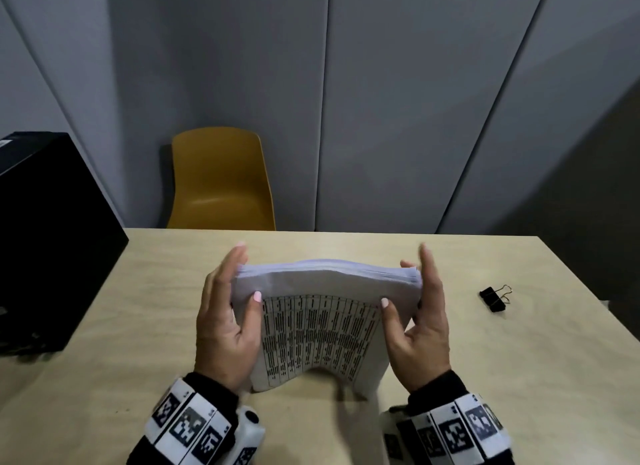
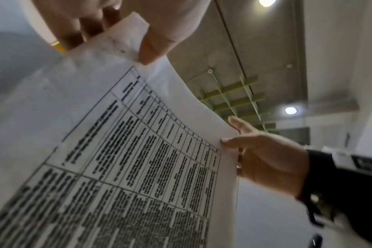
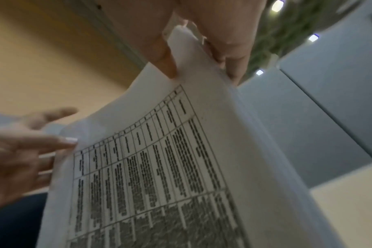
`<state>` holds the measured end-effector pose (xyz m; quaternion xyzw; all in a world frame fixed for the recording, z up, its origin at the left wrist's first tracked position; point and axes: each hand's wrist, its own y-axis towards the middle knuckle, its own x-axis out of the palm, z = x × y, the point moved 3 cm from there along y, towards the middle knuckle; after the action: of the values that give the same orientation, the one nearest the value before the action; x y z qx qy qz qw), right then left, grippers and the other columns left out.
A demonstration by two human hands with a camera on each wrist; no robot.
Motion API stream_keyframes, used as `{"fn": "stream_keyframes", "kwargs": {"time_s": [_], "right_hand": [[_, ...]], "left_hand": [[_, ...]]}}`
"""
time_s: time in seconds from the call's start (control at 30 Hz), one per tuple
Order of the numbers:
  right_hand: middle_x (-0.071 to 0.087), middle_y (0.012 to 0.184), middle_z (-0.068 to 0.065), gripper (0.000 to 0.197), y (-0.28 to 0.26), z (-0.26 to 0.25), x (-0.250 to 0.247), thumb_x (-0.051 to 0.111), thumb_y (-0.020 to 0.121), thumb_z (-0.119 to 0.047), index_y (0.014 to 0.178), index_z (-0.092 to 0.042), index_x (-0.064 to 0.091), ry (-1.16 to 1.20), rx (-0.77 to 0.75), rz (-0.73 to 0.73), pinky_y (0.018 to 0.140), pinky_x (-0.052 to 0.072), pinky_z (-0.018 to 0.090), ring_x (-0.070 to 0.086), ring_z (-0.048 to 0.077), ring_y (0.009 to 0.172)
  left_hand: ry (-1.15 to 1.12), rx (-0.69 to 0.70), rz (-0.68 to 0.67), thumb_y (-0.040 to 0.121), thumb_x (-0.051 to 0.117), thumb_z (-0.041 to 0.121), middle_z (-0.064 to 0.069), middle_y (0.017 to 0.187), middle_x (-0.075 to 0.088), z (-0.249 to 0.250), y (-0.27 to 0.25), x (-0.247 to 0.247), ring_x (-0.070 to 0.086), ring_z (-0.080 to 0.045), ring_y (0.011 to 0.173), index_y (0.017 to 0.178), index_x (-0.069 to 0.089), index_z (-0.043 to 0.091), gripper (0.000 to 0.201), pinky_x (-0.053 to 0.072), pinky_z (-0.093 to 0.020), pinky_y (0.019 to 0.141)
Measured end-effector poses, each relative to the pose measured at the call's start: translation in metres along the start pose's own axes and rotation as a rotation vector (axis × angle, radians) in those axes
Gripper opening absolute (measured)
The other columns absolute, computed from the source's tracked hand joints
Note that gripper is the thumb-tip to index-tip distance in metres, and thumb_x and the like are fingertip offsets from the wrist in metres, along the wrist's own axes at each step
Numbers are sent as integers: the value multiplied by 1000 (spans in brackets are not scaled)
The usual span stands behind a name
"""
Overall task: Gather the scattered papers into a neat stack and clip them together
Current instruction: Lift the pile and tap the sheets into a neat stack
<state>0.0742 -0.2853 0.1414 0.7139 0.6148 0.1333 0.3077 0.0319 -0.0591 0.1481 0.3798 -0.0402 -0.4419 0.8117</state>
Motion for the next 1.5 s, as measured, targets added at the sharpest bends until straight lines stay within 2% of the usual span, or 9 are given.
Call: {"fn": "stream_keyframes", "kwargs": {"time_s": [0.1,0.37,0.5,0.63,0.87,1.07,1.23,1.33,1.5], "right_hand": [[51,117,12,56,5,-8,2,54,75,-1,127,-22,48,-154,-103,-65,102,28,8,41,2,117],[51,118,12,44,5,-17,-1,46,82,-8,126,-16,50,-167,-105,-33,100,28,5,41,-8,115],[46,123,14,57,3,-20,-1,51,74,8,125,-19,54,-217,-158,-27,97,27,2,37,-15,114],[47,124,14,45,3,-19,-1,47,77,-10,117,-27,57,-201,-141,-49,96,28,2,39,-14,114],[52,120,11,48,3,-22,1,45,76,-10,121,-22,58,-158,-144,-95,95,32,5,46,-8,112],[57,80,12,85,17,4,-14,69,74,5,140,-27,27,301,262,-157,73,48,19,56,12,71],[73,72,-15,45,19,11,4,70,69,14,80,-29,75,321,361,-317,67,49,10,64,-6,69],[72,66,-17,50,18,13,4,66,71,17,68,-31,76,369,339,-271,65,50,12,64,-3,66],[70,69,-12,37,9,22,-3,72,65,9,72,-28,73,432,369,-333,64,50,14,63,1,69]], "left_hand": [[111,25,-84,84,47,10,-11,121,52,1,1,3,44,0,113,127,45,29,47,28,-1,97],[176,72,-70,84,41,2,-10,116,61,8,12,-9,52,-6,108,119,60,9,40,33,-5,98],[237,111,-118,83,44,-1,-11,125,55,13,13,-12,48,-2,114,126,57,13,46,30,-2,100],[229,83,-141,84,47,5,-10,129,52,11,7,-9,37,19,117,126,57,20,46,27,3,96],[180,62,-181,87,41,14,-5,124,58,12,9,-10,51,-2,115,125,58,19,42,31,-4,99],[-319,-321,-158,73,71,1,11,83,67,-17,12,-15,60,2,80,127,39,45,77,47,-6,76],[-372,-437,-297,52,85,36,17,87,74,-30,6,7,66,4,82,93,71,22,45,50,-14,76],[-396,-392,-293,64,73,21,14,78,73,-26,7,10,65,1,75,81,70,15,18,49,-14,71],[-438,-441,-338,41,85,40,12,69,70,-36,0,7,63,-1,69,80,62,1,59,49,-13,63]]}}
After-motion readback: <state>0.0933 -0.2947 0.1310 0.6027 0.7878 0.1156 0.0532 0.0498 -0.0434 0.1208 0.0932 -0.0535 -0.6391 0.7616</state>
